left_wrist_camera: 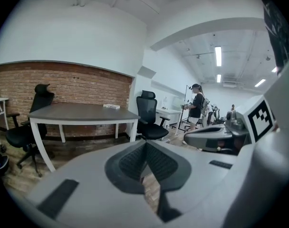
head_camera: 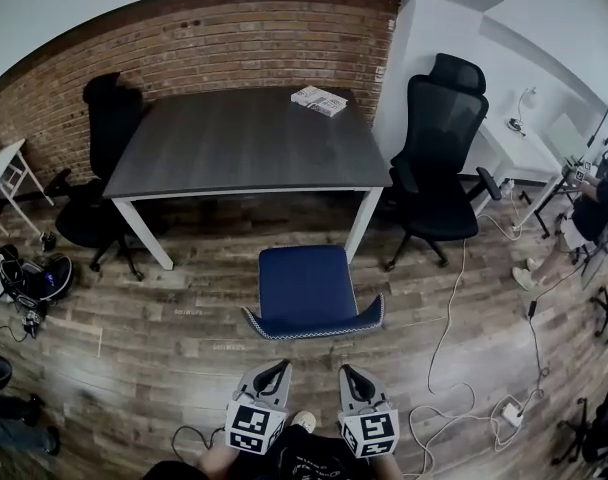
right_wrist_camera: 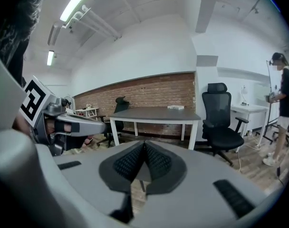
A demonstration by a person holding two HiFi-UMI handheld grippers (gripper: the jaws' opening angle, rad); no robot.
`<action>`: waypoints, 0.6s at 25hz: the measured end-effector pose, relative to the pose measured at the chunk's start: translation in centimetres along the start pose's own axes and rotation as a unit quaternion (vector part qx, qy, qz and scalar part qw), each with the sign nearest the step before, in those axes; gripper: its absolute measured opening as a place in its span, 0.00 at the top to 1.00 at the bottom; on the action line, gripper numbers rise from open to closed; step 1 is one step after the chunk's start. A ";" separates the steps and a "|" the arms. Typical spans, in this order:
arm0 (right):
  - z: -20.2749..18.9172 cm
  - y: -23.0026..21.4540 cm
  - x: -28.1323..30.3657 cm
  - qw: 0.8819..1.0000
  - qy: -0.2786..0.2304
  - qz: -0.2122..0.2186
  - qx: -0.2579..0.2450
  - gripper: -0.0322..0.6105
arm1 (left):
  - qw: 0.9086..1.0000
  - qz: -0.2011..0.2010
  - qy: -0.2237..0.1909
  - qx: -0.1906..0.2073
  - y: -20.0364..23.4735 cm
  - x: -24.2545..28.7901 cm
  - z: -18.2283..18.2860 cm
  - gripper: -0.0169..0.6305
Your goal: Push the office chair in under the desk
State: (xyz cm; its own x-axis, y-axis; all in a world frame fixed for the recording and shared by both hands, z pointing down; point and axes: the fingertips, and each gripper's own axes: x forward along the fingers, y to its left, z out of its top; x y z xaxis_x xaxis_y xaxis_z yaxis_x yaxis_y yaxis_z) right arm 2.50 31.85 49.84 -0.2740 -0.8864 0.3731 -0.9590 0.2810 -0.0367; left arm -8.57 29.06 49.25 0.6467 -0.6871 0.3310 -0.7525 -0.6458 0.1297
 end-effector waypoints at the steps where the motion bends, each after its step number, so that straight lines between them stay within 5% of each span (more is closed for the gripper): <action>1: 0.0 -0.5 0.1 1.000 0.000 0.005 0.001 0.95 | 1.000 0.002 0.000 -0.002 -0.2 0.4 0.0 0.96; 15: -0.5 -4.4 1.8 0.999 0.018 0.031 0.011 0.95 | 0.997 0.064 0.022 -0.022 2.2 3.4 -0.3 0.96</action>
State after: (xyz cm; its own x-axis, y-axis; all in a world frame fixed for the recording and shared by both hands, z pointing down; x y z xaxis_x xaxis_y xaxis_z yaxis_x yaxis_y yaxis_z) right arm 6.31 29.21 51.15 -0.3304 -0.8536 0.4028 -0.9417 0.3266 -0.0803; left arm -8.02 25.43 50.95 0.5401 -0.7470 0.3876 -0.8335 -0.5385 0.1237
